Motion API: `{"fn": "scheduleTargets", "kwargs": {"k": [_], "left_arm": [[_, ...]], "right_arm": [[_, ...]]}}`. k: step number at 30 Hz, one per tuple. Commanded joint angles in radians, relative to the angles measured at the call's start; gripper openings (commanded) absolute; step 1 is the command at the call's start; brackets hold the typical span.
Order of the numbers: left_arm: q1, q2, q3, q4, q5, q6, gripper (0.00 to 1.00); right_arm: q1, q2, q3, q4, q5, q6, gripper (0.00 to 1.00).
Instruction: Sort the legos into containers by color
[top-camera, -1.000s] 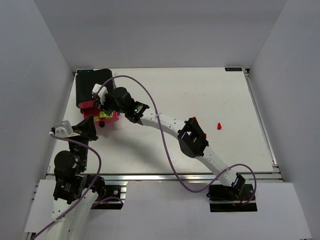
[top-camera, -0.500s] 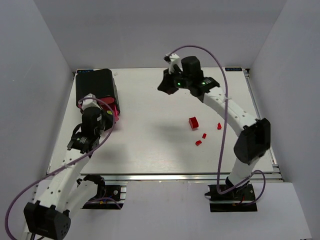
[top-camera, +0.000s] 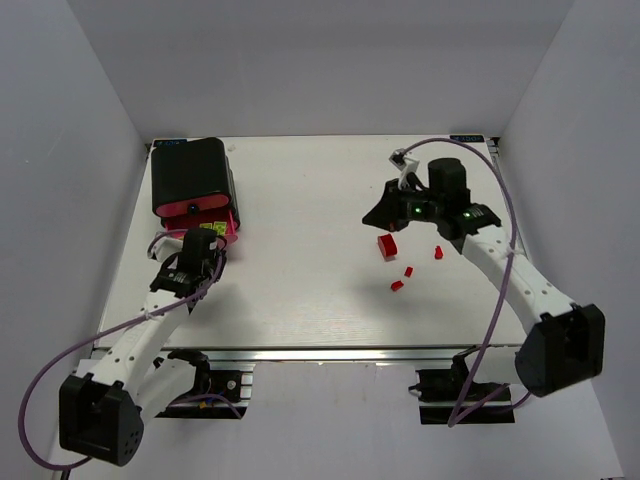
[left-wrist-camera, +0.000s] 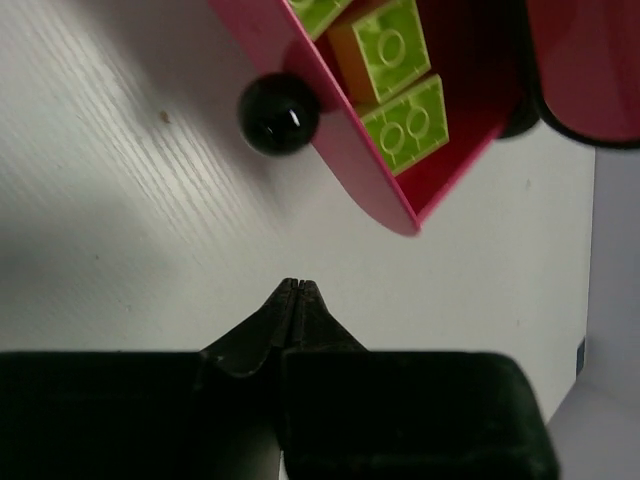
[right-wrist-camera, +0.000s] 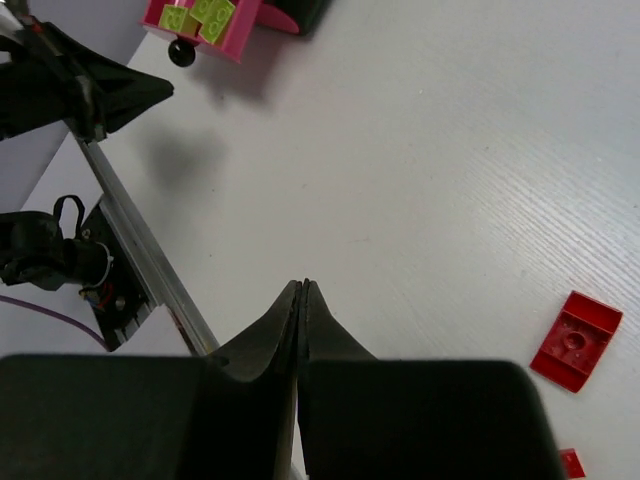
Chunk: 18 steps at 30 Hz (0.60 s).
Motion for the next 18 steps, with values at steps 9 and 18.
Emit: {"fn": "scheduleTargets", "kwargs": {"k": [9, 18], "left_arm": [[0.015, 0.211, 0.018, 0.13, -0.192, -0.252, 0.24], [0.024, 0.302, 0.047, 0.216, -0.227, -0.24, 0.57]], "right_arm": [[-0.086, -0.171, -0.1, 0.159, -0.103, -0.004, 0.0], [-0.103, -0.188, -0.12, 0.172, -0.135, -0.019, 0.0]]}}
